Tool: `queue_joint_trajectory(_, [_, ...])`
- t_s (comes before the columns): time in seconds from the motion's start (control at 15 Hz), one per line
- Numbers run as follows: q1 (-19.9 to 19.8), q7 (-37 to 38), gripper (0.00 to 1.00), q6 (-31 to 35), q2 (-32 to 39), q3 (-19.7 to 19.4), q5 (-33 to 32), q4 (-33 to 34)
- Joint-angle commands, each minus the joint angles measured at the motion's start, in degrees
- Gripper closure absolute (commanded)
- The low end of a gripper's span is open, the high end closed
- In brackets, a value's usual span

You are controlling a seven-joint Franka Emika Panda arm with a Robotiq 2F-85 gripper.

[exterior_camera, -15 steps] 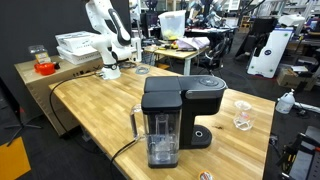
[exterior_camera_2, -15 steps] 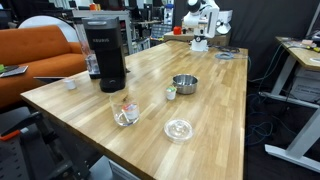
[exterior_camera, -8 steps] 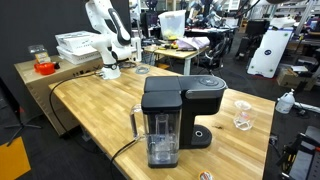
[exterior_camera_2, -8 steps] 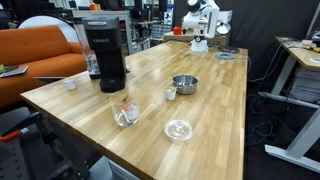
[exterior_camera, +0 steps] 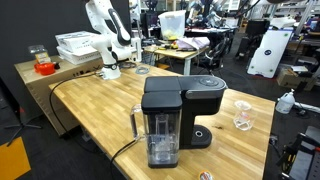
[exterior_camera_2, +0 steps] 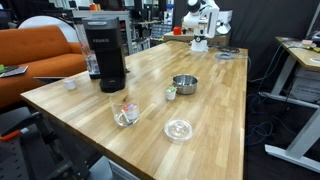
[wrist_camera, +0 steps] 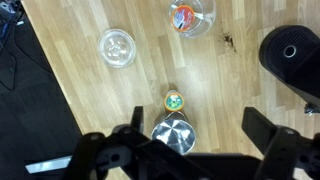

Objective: Move the silver pot to the left.

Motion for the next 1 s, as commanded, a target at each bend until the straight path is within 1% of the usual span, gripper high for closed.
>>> queue_joint_trajectory(0.0, [0.3, 0.2, 0.00, -0.4, 0.2, 0.4, 1.3, 1.5])
queue_joint_trajectory(0.33, [1.5, 0.9, 0.00, -0.5, 6.1, 1.4, 2.1, 7.9])
queue_joint_trajectory(0.53, [1.8, 1.5, 0.00, -1.4, 11.7, 2.1, 2.0, 12.6])
queue_joint_trajectory(0.93, [1.0, 2.8, 0.00, -2.9, 23.1, 2.3, 1.6, 22.8])
